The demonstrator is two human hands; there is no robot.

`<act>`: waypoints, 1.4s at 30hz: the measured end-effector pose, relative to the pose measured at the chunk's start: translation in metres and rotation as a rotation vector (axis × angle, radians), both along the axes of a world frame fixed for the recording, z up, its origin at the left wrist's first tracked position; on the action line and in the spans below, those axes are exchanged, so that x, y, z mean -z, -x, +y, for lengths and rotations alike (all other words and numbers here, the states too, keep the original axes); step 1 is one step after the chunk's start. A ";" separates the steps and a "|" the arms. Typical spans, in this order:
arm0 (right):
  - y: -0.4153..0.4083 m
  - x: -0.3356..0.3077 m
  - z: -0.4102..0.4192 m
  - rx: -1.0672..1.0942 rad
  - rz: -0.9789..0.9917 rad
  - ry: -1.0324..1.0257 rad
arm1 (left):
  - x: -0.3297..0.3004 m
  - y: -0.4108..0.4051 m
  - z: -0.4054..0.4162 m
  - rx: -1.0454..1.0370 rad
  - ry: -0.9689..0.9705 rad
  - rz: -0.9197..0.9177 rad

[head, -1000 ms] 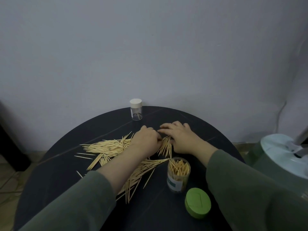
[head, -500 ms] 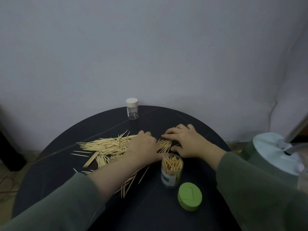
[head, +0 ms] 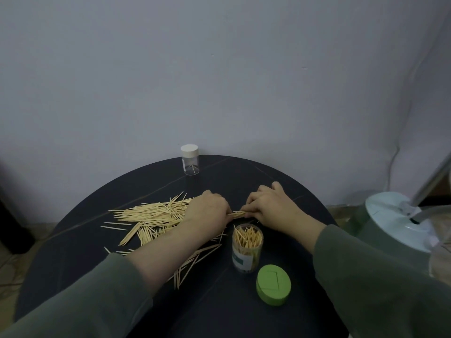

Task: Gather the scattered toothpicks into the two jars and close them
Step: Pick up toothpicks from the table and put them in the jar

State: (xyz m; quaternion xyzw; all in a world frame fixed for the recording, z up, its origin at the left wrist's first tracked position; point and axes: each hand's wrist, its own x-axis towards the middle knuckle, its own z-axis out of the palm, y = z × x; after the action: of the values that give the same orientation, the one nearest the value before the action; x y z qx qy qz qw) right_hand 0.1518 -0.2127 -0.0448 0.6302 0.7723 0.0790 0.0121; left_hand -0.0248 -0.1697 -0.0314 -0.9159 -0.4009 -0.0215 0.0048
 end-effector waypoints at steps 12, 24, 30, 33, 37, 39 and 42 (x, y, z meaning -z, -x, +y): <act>-0.006 0.000 -0.001 0.019 -0.057 0.014 | -0.001 -0.003 0.004 -0.004 -0.098 0.051; -0.008 -0.006 -0.012 0.019 -0.104 0.012 | 0.001 0.002 0.003 -0.008 -0.091 -0.059; -0.015 -0.014 -0.022 0.074 -0.029 -0.006 | -0.002 0.006 -0.001 -0.063 -0.029 -0.217; -0.015 -0.017 -0.027 0.119 0.052 -0.018 | -0.005 0.008 -0.004 -0.108 0.060 -0.350; -0.013 -0.020 -0.033 0.162 0.164 -0.041 | -0.010 0.010 -0.007 -0.173 0.239 -0.579; -0.011 -0.021 -0.036 0.194 0.261 -0.063 | -0.011 0.011 -0.008 -0.199 0.334 -0.699; -0.010 -0.022 -0.037 0.264 0.453 -0.059 | -0.013 0.012 -0.010 -0.229 0.482 -0.895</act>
State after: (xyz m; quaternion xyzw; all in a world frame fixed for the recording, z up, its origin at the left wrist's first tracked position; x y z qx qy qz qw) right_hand 0.1613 -0.2496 -0.0233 0.7271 0.6638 -0.0439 -0.1693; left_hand -0.0372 -0.1797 -0.0179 -0.7425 -0.4547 -0.3173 -0.3757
